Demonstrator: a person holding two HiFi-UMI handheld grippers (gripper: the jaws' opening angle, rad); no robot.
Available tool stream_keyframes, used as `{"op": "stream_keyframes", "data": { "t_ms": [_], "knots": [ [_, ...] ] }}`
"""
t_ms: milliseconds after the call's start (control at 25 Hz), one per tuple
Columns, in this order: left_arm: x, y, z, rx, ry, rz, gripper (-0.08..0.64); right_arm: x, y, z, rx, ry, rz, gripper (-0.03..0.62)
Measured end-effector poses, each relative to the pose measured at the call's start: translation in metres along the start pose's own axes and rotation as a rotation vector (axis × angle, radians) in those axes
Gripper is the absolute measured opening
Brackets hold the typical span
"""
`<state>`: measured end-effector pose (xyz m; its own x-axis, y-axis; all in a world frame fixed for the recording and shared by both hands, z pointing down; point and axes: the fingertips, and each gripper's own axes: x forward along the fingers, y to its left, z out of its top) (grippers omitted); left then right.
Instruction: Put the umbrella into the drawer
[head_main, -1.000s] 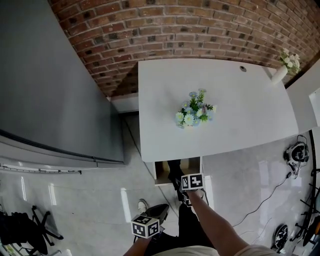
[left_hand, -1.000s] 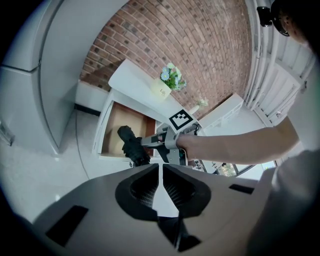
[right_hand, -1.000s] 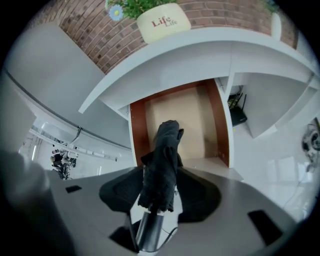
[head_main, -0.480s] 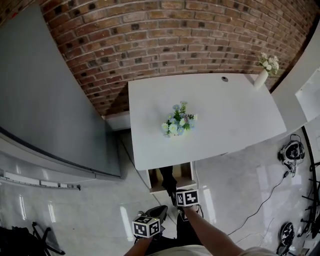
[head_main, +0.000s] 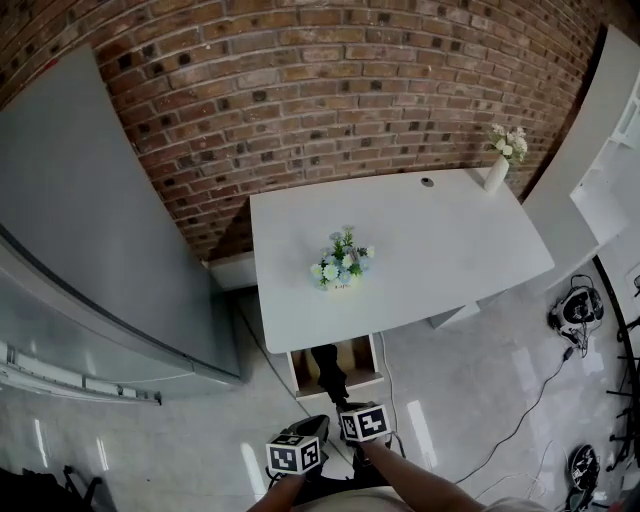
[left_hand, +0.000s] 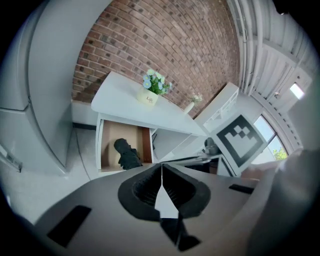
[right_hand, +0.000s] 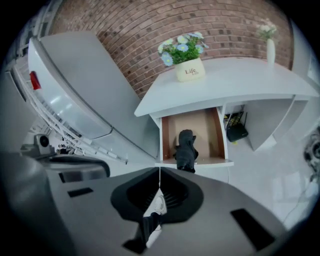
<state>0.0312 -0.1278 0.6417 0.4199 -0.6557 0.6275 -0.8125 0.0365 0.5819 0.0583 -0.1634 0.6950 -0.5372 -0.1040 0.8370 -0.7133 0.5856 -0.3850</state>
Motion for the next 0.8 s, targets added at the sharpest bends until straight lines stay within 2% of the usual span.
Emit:
{"op": "stream_keyframes", "data": {
  "t_ms": [120,280,520,800],
  "knots": [
    [-0.006,0.005,-0.004,0.003,0.001,0.049,0.011,-0.011,0.015,-0.009,-0.056,-0.016,0.008,0.015],
    [-0.015,0.014,-0.005,0.016,-0.001,0.106,0.011,-0.020,0.024,-0.017,-0.082,-0.020,0.009,0.015],
    [-0.015,0.013,-0.016,0.048,0.023,0.086,0.011,-0.032,0.035,-0.014,-0.098,-0.063,0.004,0.015],
    [-0.029,0.008,-0.011,0.123,0.029,0.071,0.011,-0.038,0.046,-0.020,-0.089,-0.093,-0.028,0.015]
  ]
}}
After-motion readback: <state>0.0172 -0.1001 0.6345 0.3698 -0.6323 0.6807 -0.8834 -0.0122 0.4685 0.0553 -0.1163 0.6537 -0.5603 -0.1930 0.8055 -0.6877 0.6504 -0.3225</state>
